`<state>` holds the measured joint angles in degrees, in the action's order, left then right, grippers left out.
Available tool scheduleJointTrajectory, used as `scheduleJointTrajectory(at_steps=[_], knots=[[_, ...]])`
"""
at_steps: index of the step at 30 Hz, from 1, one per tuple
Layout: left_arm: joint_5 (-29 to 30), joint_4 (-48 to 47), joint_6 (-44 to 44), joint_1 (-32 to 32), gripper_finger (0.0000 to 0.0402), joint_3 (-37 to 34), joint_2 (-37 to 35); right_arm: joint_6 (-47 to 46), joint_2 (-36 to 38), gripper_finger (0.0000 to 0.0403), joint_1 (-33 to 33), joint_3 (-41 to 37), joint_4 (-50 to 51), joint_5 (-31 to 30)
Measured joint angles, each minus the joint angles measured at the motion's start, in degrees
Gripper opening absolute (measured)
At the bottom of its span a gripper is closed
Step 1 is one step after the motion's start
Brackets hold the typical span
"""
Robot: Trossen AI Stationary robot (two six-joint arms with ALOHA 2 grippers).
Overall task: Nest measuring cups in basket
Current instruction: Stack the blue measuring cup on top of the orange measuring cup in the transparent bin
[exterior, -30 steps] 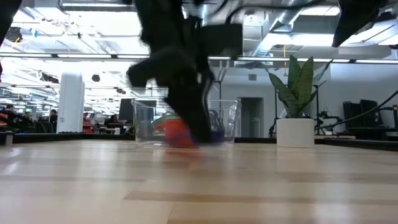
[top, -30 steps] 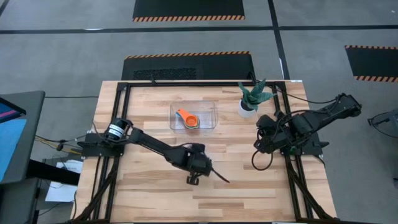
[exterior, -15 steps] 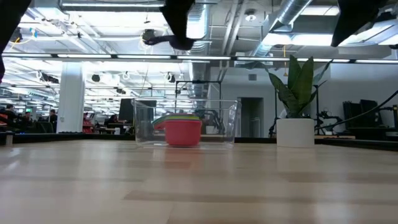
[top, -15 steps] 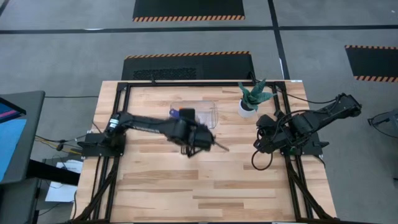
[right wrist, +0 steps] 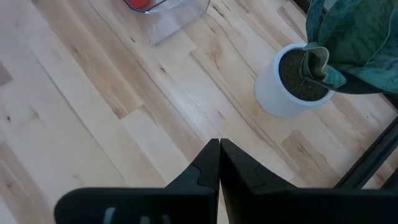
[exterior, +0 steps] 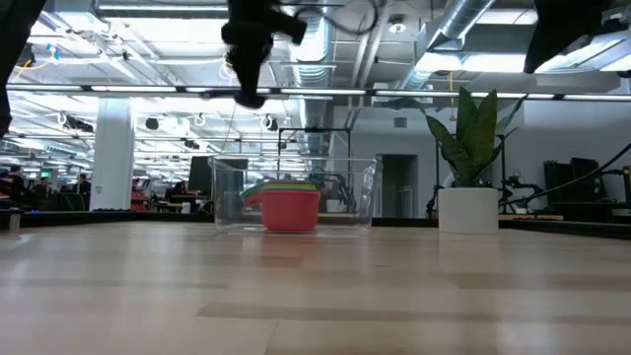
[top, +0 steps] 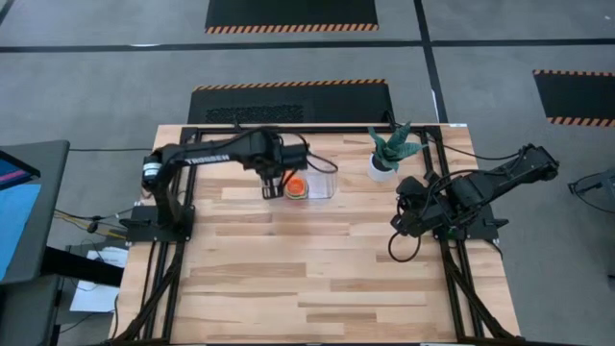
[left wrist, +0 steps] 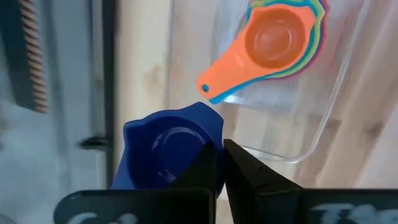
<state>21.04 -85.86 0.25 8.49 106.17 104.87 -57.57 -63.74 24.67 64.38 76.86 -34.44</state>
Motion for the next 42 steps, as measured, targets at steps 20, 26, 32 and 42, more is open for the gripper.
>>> scheduleJointTrajectory(at_steps=[20, 26, 32, 42], knots=[[-13.8, 30.4, 13.9, 0.3, 0.0000, -17.2, 0.3, -1.0, 0.0, 0.0033, 0.0, 0.0, -1.0, 0.0], [-18.1, 31.7, 18.0, -0.6, 0.0000, -17.5, 0.3, -1.0, 0.0, 0.0033, 0.0, 0.0, -1.0, 0.0], [-15.6, 33.4, 17.6, -0.5, 0.0004, -20.4, 0.2, -1.0, 0.0, 0.0033, 0.0, 0.0, -1.0, 0.0], [-15.2, 36.2, 16.6, -0.5, 0.0004, -21.8, 0.3, -1.0, 0.0, 0.0033, 0.0, 0.0, -1.0, 0.0]])
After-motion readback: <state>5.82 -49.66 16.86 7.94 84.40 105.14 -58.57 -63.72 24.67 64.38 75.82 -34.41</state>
